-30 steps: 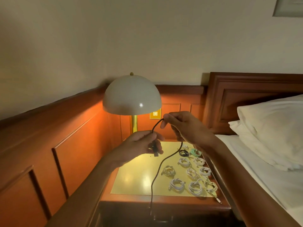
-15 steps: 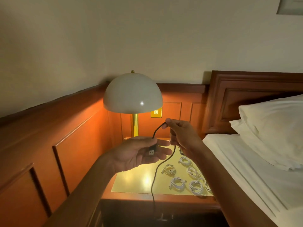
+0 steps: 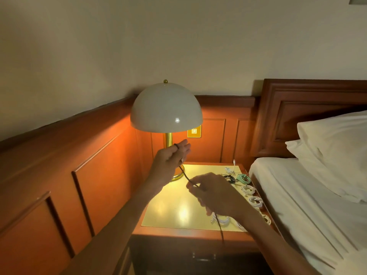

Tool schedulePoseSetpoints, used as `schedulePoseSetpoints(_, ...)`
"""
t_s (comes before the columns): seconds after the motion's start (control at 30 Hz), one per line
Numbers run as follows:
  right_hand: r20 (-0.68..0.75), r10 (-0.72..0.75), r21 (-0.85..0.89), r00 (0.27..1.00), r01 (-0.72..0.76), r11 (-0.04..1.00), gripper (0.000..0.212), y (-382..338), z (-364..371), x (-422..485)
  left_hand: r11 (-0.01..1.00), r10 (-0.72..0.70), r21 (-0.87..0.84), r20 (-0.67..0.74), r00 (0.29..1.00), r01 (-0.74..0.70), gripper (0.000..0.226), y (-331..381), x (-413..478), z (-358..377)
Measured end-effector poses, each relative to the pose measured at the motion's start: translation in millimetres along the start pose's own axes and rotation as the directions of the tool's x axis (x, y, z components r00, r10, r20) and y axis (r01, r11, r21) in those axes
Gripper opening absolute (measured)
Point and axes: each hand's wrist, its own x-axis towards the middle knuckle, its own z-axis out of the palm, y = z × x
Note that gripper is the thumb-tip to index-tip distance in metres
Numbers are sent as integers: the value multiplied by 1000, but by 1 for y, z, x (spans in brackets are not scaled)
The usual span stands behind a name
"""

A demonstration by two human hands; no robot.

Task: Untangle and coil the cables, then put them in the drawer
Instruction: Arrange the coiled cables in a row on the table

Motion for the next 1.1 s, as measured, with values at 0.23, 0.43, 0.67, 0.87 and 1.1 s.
schedulePoseSetpoints(0.23,-15,-197,-316,980,182,931,16,-21,-72,19,960,-262,239,573,777,147,41,12,-17,-16)
schedulePoseSetpoints(0.43,63,-319,144,946,308,941,30,-29,-85,37,935,-101,-166,724,683,313,30,46,-38,-22)
schedulePoseSetpoints(0.67,-229,-109,291,967,174,941,26,-9,-10,34,461,-66,-877,117,991,135,33,54,-17,-3)
schedulePoseSetpoints(0.87,-93,-116,-82,989,108,991,27,-5,10,24,968,229,156,-251,940,-194,29,12,3,10)
schedulePoseSetpoints(1.1,-84,-327,-385,941,272,882,21,6,-45,35,880,-107,467,377,920,-89,38,-10,-11,-9)
